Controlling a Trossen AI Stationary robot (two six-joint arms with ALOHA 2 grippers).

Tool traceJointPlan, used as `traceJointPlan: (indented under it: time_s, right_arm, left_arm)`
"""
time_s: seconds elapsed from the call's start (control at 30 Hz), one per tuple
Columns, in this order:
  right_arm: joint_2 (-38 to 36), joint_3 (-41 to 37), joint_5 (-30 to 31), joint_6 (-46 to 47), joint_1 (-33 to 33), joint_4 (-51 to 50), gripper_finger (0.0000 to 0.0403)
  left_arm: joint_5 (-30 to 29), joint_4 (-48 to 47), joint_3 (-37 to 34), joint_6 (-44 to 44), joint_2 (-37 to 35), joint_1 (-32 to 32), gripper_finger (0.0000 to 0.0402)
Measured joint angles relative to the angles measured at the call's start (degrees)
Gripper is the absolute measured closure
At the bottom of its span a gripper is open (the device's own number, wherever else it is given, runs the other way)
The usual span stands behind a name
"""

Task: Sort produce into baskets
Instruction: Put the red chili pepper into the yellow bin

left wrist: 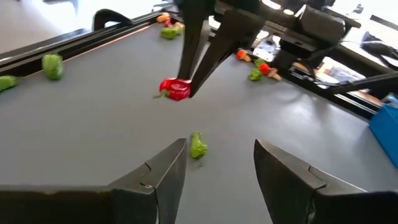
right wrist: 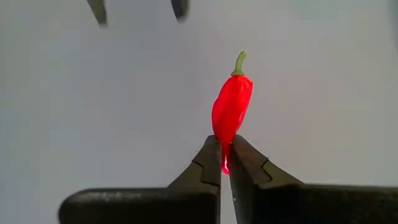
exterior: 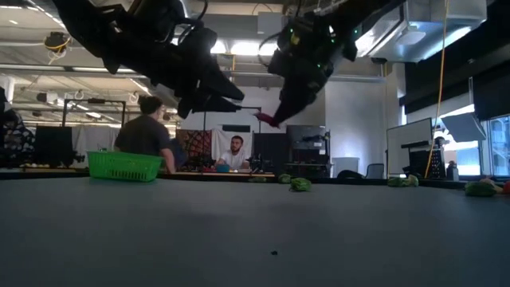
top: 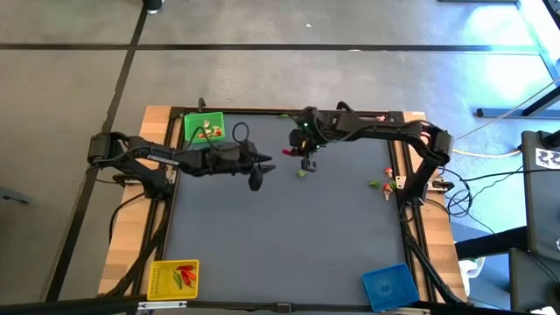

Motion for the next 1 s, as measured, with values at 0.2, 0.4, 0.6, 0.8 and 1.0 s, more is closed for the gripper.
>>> traceJointPlan:
  time_s: [0.2,0.4,0.6,0.8,1.0]
  right_arm:
    - [-0.26,0.04,-0.2,0.26,3.67,3.78,0.0394]
    - [-0.26,0.04,0.39,1.22,6.96,5.55,0.0394]
    - [-0.26,0.04,1.96,1.26,8.82,5.99,0.0394]
    - [-0.75,1.16,5.26,1.12,10.18,4.58,0.0394]
    - [-1.62,1.94,7.27,1.2,10.99,2.67,0.0394]
  left_arm:
    - [-0.02,1.82,-0.01,1.39,0.0,-1.07,0.0218]
    - [0.11,3.1,0.0,1.95,0.0,-1.05,0.022]
    - [-0.09,3.43,-0.02,1.9,-0.02,-1.07,0.0237]
    - [-0.9,1.85,0.0,1.51,-0.02,-0.6,0.0256]
    - [-0.92,1.94,0.0,0.63,-0.04,-0.53,0.0255]
